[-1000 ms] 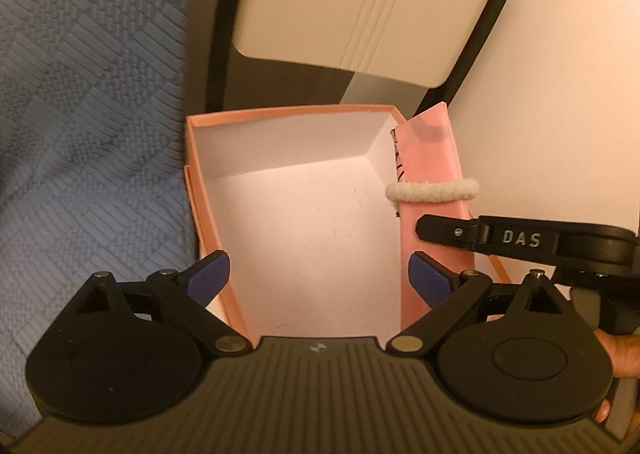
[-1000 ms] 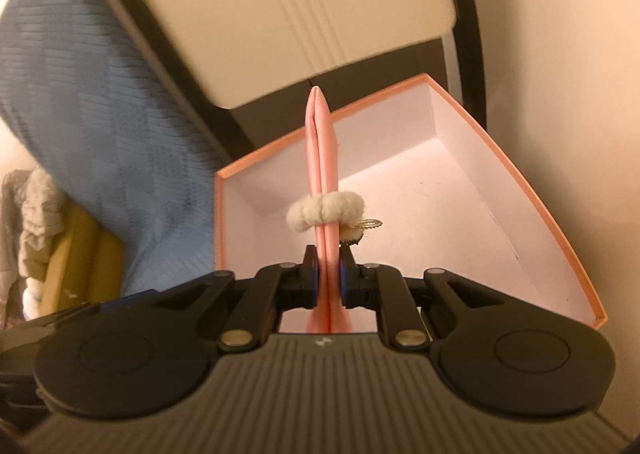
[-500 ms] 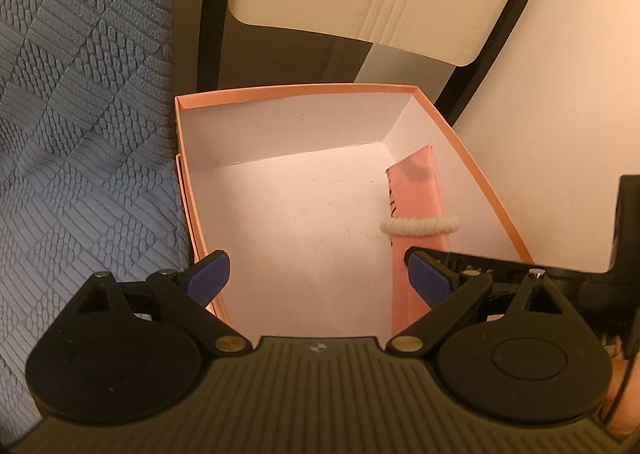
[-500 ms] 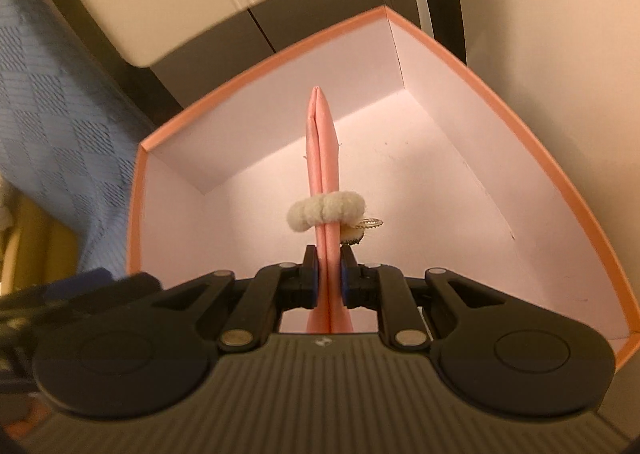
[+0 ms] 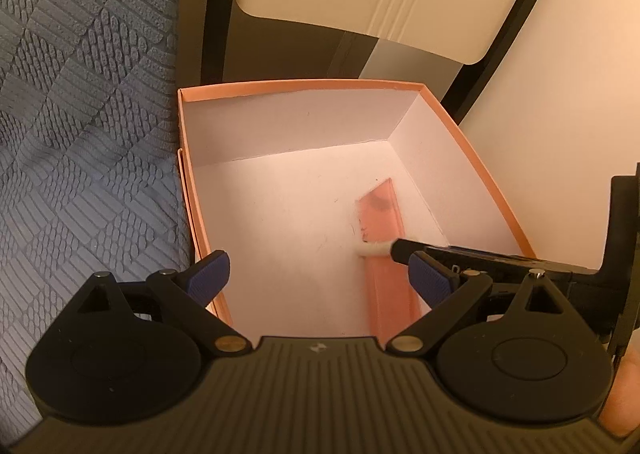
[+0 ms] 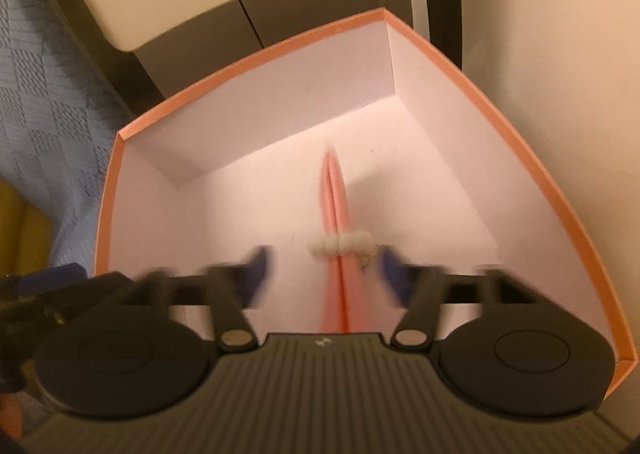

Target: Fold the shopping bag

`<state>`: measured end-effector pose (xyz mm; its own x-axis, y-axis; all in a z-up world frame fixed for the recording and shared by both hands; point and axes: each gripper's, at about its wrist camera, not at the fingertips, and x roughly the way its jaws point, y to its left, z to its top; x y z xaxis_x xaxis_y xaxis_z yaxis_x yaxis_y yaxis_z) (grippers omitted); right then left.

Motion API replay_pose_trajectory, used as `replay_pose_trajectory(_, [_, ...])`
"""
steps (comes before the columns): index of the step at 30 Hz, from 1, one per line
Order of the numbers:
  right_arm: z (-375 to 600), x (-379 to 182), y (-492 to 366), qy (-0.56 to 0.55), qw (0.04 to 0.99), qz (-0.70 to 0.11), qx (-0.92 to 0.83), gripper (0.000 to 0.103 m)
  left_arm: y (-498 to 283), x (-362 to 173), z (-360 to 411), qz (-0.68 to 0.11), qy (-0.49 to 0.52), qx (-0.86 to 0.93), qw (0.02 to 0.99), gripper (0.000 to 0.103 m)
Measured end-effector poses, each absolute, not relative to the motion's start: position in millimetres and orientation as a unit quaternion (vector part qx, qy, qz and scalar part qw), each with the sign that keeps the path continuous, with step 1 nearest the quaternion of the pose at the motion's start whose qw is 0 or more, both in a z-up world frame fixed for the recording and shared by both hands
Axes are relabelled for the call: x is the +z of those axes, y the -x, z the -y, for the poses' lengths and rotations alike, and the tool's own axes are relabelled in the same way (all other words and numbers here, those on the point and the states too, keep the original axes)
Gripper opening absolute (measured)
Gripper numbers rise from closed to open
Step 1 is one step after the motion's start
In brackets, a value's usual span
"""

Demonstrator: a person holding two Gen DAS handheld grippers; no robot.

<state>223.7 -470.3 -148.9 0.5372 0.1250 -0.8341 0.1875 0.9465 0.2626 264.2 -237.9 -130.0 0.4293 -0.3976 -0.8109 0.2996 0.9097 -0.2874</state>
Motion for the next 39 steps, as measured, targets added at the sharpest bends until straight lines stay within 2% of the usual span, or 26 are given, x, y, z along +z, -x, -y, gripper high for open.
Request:
replay_pose_trajectory(1, [471.0, -146.5, -222.9, -0.162, 0.863, -0.478, -0.021, 0.089, -263.7, -128.8, 237.2, -0.490, 0.048, -0.205, 0.846, 0.098])
replay_pose_trajectory(3, [472.8, -141.6, -221.8, -0.166, 0.864, -0.475, -0.019, 0.091, -263.0, -125.7, 234.4, -0.489, 0.051, -0.207, 0.846, 0.098])
replay_pose_trajectory(16, [466.1, -88.0, -199.6, -0.155, 0.885, -0.439, -0.021, 0.091, -237.1, -85.1, 206.2, -0.453, 0.052, -0.206, 0.866, 0.098])
replay_pose_trajectory(39, [438.9, 2.6, -97.9, -0.128, 0.918, -0.374, -0.029, 0.091, -150.5, -6.1, 159.1, -0.383, 0.049, -0.227, 0.894, 0.098])
